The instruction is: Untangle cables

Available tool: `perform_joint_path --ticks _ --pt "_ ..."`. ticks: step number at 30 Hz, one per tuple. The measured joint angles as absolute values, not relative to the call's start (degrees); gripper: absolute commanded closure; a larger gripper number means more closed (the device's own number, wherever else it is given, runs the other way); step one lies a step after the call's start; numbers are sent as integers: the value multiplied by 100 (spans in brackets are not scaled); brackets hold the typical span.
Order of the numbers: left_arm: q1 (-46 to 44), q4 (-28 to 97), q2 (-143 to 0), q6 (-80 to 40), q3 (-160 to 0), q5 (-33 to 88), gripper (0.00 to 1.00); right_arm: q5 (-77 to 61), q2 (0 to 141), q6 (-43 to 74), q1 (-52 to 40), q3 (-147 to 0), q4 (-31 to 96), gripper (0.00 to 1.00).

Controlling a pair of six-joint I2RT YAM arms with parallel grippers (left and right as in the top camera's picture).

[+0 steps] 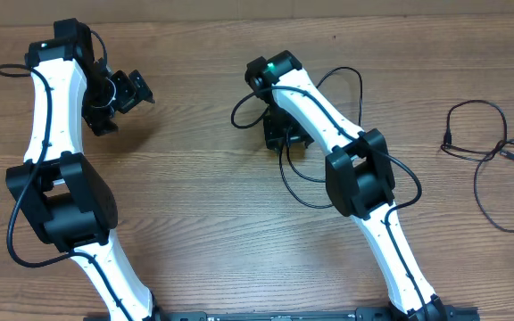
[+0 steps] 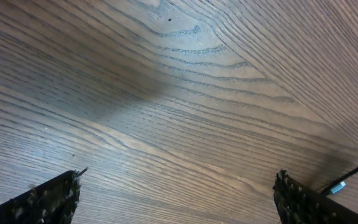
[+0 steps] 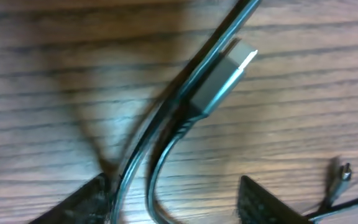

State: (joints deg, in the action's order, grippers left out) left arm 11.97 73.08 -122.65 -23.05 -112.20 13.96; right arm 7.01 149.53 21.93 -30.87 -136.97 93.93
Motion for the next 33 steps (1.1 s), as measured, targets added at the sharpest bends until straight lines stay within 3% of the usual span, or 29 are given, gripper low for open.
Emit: perform_joint_path --ticks 3,6,33 --pt "1197 7306 -12265 -2305 -11220 1393 0 626 14953 2239 -3120 -13697 9384 58" --pt "1197 7306 -12265 -2305 -11220 1396 0 593 14953 2368 -3140 -13697 9358 59" --pt "1197 7306 -12265 -2364 -11220 1396 0 593 14953 2711 -3144 -13614 9225 60"
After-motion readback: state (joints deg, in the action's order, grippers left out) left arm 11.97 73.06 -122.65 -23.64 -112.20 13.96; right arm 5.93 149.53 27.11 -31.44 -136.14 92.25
